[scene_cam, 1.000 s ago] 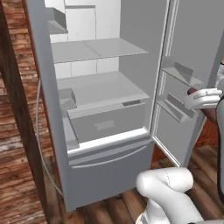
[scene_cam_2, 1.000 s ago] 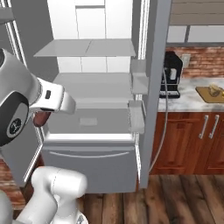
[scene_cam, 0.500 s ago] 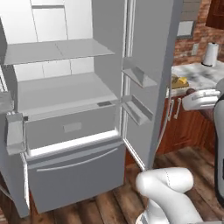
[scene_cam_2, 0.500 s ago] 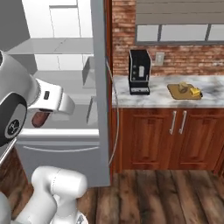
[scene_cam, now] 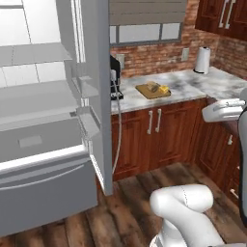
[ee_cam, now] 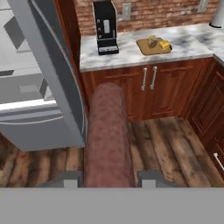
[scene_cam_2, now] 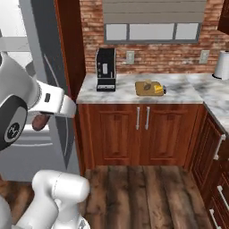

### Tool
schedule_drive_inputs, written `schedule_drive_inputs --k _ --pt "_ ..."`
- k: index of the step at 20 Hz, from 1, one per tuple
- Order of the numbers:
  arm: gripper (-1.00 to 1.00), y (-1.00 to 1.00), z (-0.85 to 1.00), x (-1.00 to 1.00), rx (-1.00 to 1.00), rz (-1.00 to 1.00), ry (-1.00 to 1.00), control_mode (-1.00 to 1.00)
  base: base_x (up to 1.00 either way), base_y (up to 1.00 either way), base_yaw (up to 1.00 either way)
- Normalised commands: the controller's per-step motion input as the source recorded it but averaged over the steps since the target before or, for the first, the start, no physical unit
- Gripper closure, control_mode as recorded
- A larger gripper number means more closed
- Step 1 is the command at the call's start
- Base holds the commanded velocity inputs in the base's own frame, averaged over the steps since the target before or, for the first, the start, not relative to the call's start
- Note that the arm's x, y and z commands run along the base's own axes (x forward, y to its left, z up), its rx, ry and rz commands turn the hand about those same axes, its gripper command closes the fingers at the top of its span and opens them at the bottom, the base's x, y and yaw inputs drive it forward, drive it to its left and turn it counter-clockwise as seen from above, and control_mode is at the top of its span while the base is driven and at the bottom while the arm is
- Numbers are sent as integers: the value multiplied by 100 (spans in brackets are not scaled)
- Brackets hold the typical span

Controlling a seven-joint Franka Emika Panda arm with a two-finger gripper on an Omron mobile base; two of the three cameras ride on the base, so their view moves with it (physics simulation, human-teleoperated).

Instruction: Retrieve the sausage and cheese from the fridge and place them on the cutting board on the counter.

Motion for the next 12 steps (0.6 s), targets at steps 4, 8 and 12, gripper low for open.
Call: schedule_drive_inputs --k 4,8,12 --pt "100 0 0 0 0 0 0 100 78 -100 0" --pt "100 0 0 0 0 0 0 100 100 -72 0" --pt "100 0 0 0 0 0 0 100 100 -5 0"
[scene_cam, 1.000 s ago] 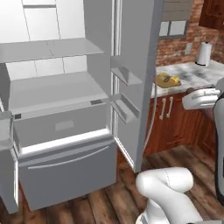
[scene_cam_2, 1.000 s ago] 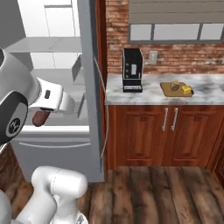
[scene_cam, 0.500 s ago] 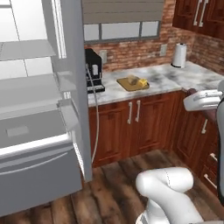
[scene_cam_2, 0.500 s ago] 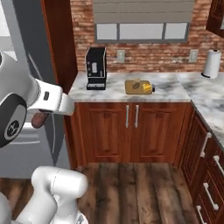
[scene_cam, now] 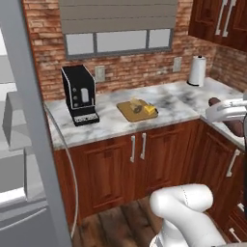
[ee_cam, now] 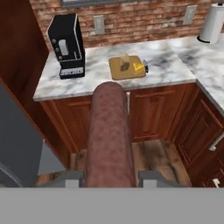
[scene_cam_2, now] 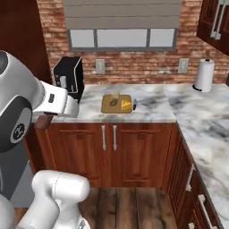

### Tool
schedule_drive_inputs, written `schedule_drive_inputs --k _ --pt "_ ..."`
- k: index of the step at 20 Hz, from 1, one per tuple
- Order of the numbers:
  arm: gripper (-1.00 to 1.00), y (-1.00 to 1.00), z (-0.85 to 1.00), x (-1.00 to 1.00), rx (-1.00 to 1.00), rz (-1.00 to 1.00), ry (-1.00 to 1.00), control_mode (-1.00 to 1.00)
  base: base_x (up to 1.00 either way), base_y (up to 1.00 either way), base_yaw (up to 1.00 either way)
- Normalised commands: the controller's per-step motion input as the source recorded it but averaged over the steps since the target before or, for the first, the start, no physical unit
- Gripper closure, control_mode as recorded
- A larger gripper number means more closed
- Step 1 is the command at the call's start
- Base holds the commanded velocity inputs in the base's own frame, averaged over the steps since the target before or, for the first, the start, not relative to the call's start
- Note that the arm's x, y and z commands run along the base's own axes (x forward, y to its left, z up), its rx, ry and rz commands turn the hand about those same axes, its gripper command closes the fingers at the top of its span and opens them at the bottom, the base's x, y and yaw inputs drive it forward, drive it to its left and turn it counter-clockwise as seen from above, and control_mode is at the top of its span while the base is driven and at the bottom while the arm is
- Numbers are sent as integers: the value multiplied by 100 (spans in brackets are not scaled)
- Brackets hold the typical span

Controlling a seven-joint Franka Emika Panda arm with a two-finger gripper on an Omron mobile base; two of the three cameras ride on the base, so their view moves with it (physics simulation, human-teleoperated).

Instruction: Retrieve the sausage and cheese from the fridge and place them on the cutting board on the counter.

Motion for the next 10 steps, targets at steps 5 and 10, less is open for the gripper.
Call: schedule_drive_inputs --k 5,10 --pt "100 0 0 0 0 0 0 100 99 5 2" --pt "100 0 0 0 0 0 0 100 78 6 4"
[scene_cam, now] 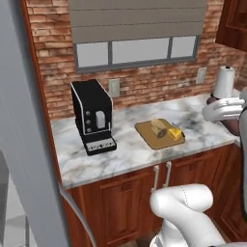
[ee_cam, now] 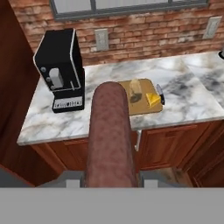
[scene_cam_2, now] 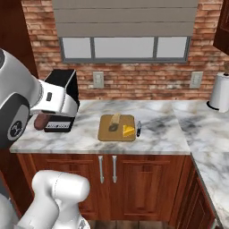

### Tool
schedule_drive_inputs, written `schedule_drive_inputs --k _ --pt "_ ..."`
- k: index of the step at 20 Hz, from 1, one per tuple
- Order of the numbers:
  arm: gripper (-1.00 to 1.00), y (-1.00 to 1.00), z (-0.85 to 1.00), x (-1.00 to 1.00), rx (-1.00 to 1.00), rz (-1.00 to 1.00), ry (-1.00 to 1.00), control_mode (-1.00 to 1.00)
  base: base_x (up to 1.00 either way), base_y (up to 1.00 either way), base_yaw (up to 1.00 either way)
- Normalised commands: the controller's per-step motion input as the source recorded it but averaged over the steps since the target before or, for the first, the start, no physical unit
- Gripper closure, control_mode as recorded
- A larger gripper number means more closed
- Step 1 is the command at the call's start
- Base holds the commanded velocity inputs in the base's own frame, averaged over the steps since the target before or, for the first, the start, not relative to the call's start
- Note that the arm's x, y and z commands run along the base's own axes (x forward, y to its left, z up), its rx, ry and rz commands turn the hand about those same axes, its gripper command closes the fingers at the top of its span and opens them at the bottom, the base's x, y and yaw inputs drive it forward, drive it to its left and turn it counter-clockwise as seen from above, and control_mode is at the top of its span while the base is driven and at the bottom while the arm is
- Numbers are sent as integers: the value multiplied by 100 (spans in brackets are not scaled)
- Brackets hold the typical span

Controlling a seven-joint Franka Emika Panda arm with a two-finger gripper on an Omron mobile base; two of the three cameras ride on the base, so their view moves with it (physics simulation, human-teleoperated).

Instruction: Retrieve the sausage and cheese from the fridge and place them on the cutting board on the counter.

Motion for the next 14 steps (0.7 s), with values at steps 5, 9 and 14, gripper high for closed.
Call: schedule_drive_inputs --k 5,9,14 --pt "100 0 0 0 0 0 0 100 39 2 5" --pt "100 0 0 0 0 0 0 100 34 0 0" --pt "100 0 -51 69 -1 0 16 -100 0 0 0"
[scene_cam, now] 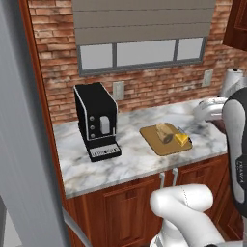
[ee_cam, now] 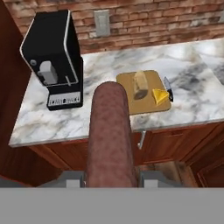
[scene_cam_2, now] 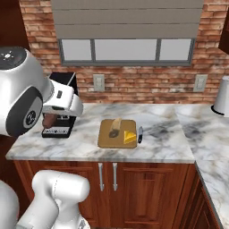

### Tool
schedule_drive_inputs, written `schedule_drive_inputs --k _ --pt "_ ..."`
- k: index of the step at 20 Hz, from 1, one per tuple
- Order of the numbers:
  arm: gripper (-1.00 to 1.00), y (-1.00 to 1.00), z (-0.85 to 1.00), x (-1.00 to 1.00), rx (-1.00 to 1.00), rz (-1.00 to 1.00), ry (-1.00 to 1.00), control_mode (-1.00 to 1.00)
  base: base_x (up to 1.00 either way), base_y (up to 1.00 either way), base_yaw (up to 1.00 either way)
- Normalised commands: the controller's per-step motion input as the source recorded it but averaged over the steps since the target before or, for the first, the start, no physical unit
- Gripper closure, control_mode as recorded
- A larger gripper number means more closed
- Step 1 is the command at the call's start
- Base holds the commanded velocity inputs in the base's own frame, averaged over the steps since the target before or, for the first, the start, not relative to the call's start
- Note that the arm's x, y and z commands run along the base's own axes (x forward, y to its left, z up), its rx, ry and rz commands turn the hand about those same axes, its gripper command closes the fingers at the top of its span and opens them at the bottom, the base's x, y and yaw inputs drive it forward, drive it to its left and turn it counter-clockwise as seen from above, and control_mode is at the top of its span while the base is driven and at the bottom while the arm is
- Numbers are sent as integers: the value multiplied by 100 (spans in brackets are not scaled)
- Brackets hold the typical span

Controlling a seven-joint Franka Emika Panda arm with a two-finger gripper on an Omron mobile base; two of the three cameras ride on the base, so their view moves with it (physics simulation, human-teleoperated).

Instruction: Retrieve the sausage and cheese from the fridge and place them on the cutting board on the counter.

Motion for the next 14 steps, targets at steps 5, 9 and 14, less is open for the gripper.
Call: schedule_drive_inputs --k 5,9,14 --pt "100 0 -63 63 -1 2 19 -100 0 0 0" --pt "100 1 -72 88 -14 5 6 -100 0 0 0" --pt "100 0 -36 96 -19 2 1 -100 0 0 0"
